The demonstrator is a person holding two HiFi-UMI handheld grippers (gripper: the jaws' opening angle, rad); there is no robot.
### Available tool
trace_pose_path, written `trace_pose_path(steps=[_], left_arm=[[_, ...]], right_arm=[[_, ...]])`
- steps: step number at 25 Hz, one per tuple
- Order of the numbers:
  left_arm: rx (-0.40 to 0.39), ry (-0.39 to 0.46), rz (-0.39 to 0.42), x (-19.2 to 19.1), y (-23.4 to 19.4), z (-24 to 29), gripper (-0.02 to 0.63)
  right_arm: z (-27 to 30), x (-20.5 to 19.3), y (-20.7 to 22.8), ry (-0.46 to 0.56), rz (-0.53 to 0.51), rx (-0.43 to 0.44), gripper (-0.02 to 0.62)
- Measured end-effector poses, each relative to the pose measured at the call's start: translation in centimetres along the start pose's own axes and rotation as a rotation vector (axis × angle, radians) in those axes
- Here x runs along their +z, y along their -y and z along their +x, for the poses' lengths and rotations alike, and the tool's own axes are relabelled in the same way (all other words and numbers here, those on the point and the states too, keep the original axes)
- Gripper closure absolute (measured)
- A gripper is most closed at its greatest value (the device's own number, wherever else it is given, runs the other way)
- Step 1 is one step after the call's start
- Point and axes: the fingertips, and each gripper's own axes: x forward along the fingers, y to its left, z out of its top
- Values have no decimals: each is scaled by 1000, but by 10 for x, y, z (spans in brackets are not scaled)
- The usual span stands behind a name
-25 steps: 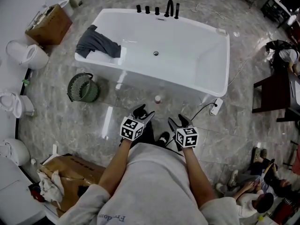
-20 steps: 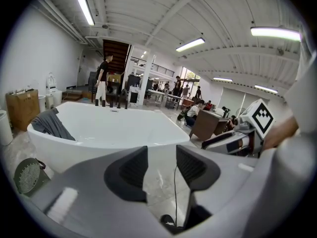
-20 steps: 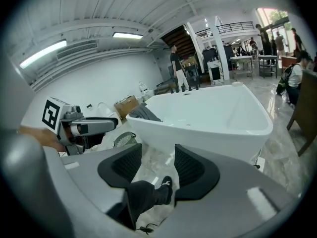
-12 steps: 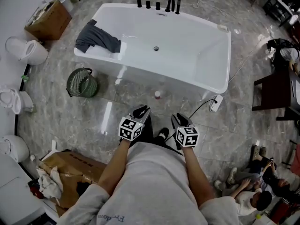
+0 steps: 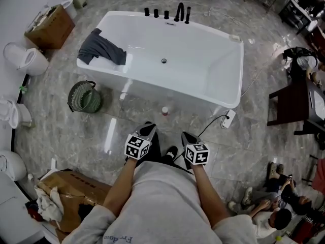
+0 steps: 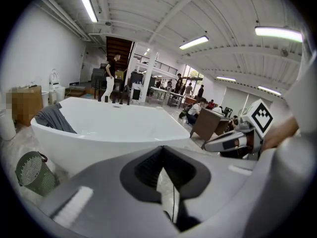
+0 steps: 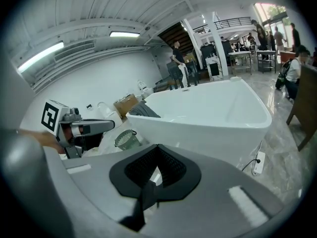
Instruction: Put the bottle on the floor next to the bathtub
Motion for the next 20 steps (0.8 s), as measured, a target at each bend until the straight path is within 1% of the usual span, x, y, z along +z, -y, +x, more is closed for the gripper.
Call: trace_pose_path(steps=[4,8,10,14,20], left_arm=[[39,-28,2,-3,-7,2,549],[46,-30,-5,-4,-7,3,549],[41,-27,-13,-2,-6,3,549],[-1,-2,-38,3,-1,2,549],[-12,26,-31,6,-1,-2,549]], right_arm=[[2,1,0,-12,-9,3,594],[1,1,-4,-11,-9,18,594],[1,1,-5,-12,-14,22,594],[1,5,-7,-5,-13,26,594],[4,5,-14,-4,-28,34,594]])
